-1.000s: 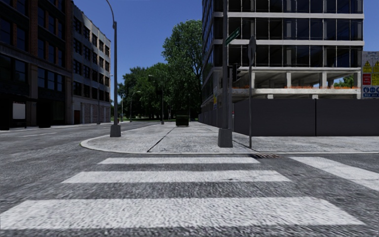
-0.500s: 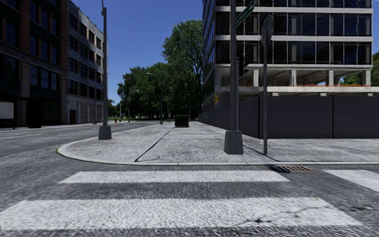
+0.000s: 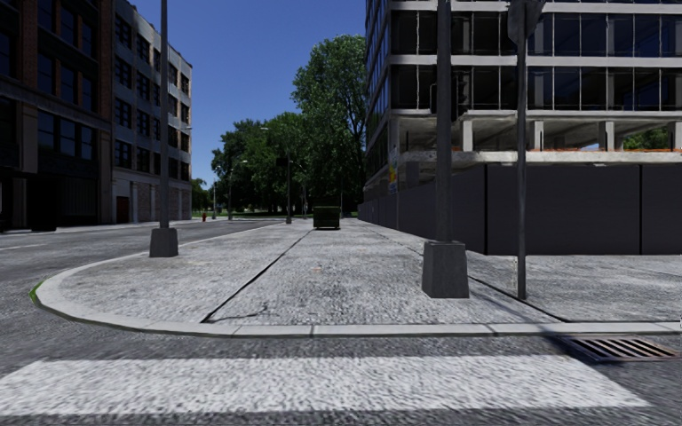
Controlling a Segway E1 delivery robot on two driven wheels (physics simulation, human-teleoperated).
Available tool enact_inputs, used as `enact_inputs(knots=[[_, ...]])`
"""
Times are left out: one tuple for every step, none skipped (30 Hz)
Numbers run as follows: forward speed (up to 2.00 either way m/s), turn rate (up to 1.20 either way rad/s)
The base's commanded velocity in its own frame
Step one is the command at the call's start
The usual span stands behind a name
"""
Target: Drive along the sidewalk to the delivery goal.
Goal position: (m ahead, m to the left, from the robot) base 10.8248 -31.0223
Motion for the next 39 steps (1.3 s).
enact_inputs(knots=[[2.0, 0.0], [2.0, 0.0], [2.0, 0.0], [2.0, 0.0], [2.0, 0.0], [2.0, 0.0], [2.0, 0.0], [2.0, 0.0], [2.0, 0.0], [2.0, 0.0], [2.0, 0.0], [2.0, 0.0], [2.0, 0.0], [2.0, 0.0], [2.0, 0.0], [2.0, 0.0], [2.0, 0.0], [2.0, 0.0], [2.0, 0.0], [2.0, 0.0], [1.99, 0.0], [1.87, 0.0], [1.71, 0.0], [1.71, 0.0], [1.49, 0.0], [1.4, 0.0], [1.33, 0.0], [1.28, 0.0], [1.28, 0.0], [1.25, 0.0], [1.23, 0.0], [1.19, 0.0], [1.19, 0.0], [1.17, 0.0], [1.16, 0.0], [1.12, 0.0], [1.07, 0.0], [1.07, 0.0], [1.05, 0.0]])
